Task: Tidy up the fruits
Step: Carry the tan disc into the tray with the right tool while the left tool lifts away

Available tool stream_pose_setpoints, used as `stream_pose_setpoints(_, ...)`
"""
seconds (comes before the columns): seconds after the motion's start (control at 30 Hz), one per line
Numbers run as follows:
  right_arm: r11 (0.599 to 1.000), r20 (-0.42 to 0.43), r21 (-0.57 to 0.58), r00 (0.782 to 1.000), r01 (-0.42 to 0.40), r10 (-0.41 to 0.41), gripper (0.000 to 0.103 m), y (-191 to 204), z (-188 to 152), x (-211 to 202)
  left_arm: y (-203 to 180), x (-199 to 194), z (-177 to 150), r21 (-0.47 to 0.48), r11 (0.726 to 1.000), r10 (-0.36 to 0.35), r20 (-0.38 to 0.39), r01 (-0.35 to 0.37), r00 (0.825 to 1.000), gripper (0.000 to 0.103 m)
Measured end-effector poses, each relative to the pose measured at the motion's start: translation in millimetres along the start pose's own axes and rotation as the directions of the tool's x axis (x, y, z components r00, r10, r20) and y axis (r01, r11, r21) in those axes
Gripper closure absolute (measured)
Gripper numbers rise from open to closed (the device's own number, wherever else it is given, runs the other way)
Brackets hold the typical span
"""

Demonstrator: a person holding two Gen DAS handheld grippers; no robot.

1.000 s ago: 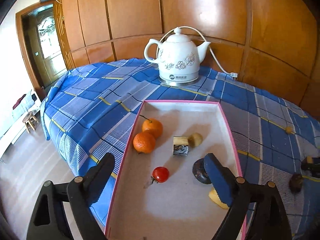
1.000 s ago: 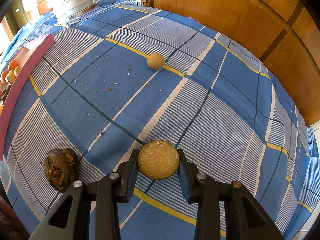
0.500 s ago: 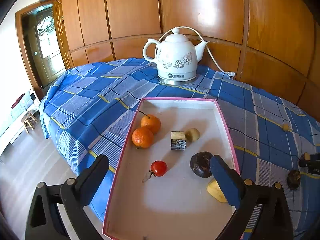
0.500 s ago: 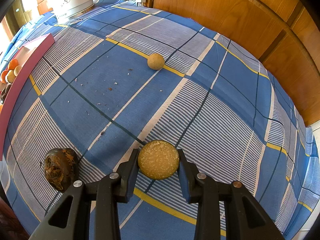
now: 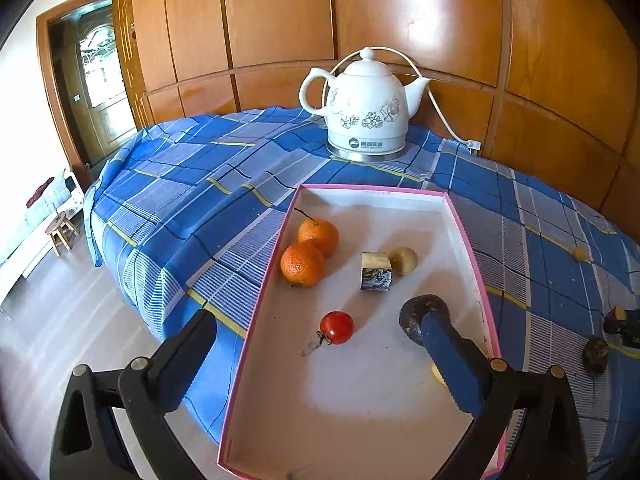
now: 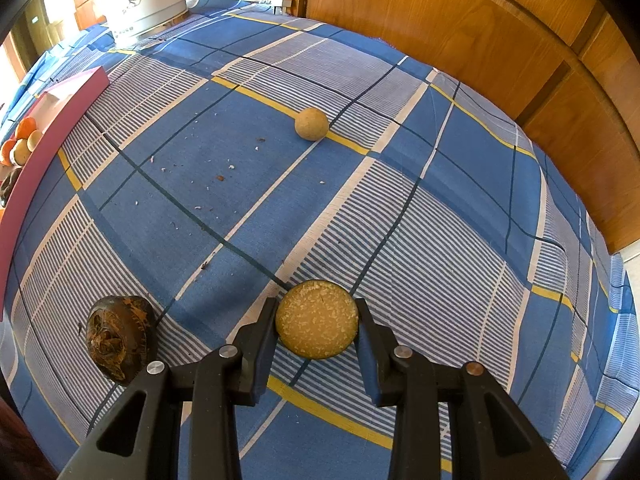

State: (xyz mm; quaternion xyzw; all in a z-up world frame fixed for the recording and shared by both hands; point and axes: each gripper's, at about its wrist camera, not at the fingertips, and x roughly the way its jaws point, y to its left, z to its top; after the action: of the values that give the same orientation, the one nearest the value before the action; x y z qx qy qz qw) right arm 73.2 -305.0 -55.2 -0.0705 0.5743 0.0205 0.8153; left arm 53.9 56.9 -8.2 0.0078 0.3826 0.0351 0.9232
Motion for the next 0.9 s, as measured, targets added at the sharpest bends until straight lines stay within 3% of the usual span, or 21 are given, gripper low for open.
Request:
stream_pose_setpoints(0.63, 0.999, -0.030, -0.012, 0.999, 0.033, -0.033, 0.067, 0.7, 2.1, -1.7, 13.0, -1.2, 4.4, -0.032, 0.999, 0.011, 0.005, -0.011, 1.000, 0.000)
stream_pose_setpoints(0.77, 1.000, 0.022, -0.014, 1.000, 0.005, -0.005, 0.067, 10.4, 9.0, -21.2, 22.5, -0.1, 4.9, -0.048, 0.998, 0.033, 0.007, -0.033, 0.999, 0.000)
stream_pose_setpoints(0.9, 0.994, 0.102, -0.039, 0.989, -0.103, 0.107, 0.067, 35.1, 21.1, -48.9, 37.0, 0.4, 9.6, -0.084, 0.995, 0.061, 0.011, -0.060, 0.998, 0.000)
